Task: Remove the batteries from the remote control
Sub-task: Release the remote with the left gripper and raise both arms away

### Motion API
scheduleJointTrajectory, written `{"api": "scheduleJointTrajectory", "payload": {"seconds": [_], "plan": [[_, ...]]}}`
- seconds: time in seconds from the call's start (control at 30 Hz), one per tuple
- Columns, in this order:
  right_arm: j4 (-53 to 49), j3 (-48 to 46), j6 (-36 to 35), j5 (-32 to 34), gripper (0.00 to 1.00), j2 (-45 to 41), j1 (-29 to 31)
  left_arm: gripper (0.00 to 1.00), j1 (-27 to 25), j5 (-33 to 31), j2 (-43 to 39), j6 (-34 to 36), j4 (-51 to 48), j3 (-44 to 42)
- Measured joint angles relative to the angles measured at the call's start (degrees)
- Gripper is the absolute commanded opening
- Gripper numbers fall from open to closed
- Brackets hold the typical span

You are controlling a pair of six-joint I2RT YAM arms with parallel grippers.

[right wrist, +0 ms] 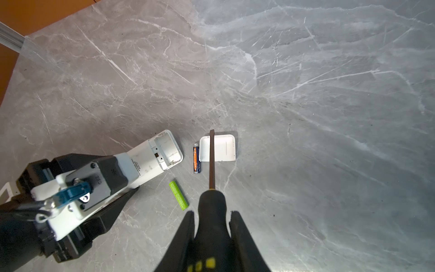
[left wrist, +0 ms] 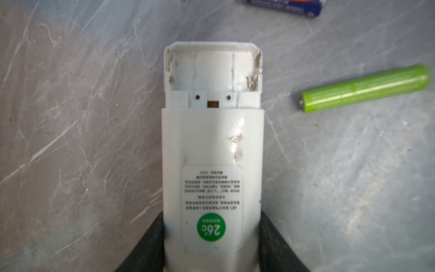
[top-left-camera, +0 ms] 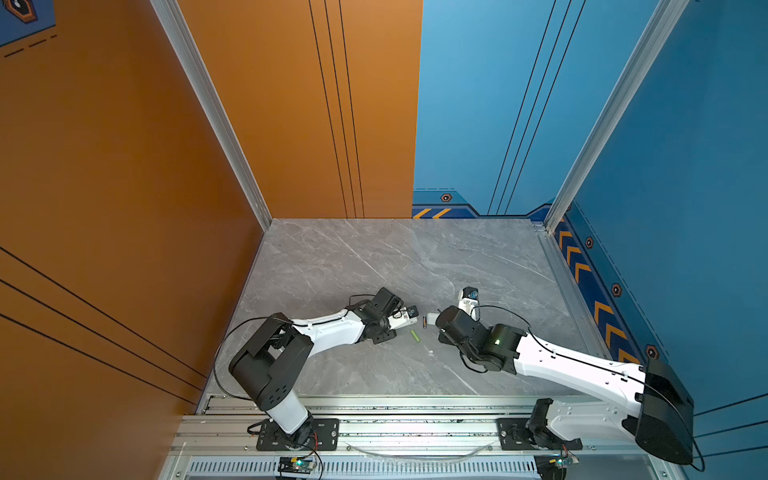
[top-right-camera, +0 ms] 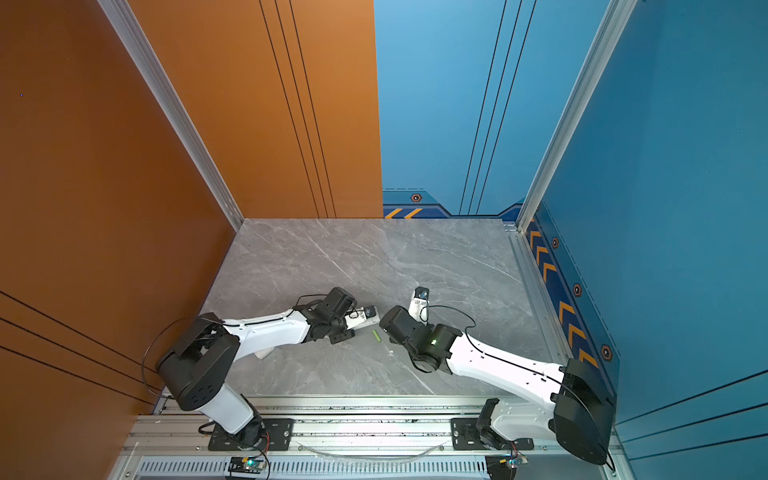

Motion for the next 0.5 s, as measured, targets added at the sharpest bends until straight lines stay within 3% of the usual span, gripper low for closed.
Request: {"api": "scheduleJointTrajectory", "payload": {"seconds": [0.1,0.2,0.3,0.5], "plan": [[-0.09,-1.22,0.42,0.04,0.0,-2.25,-1.2,0.44,0.0,0.7,0.02,-0.02,-0.31,0.13],[-0.09,-2.67,0.39,0.07,0.0,-4.09,-2.58,0.64,0.0,2.36,0.07,-0.48,-1.4,0.59],[0.11,-4.22,0.2,0.0,0.0,-5.53,-4.15,0.98,0.0,4.33,0.0,-1.81,-2.86,1.25],[0.17,-5.79,-0.5,-0.44,0.0,-7.93,-7.28,0.98,1.64,8.07,-2.1,-4.55,-7.37,2.03]]}}
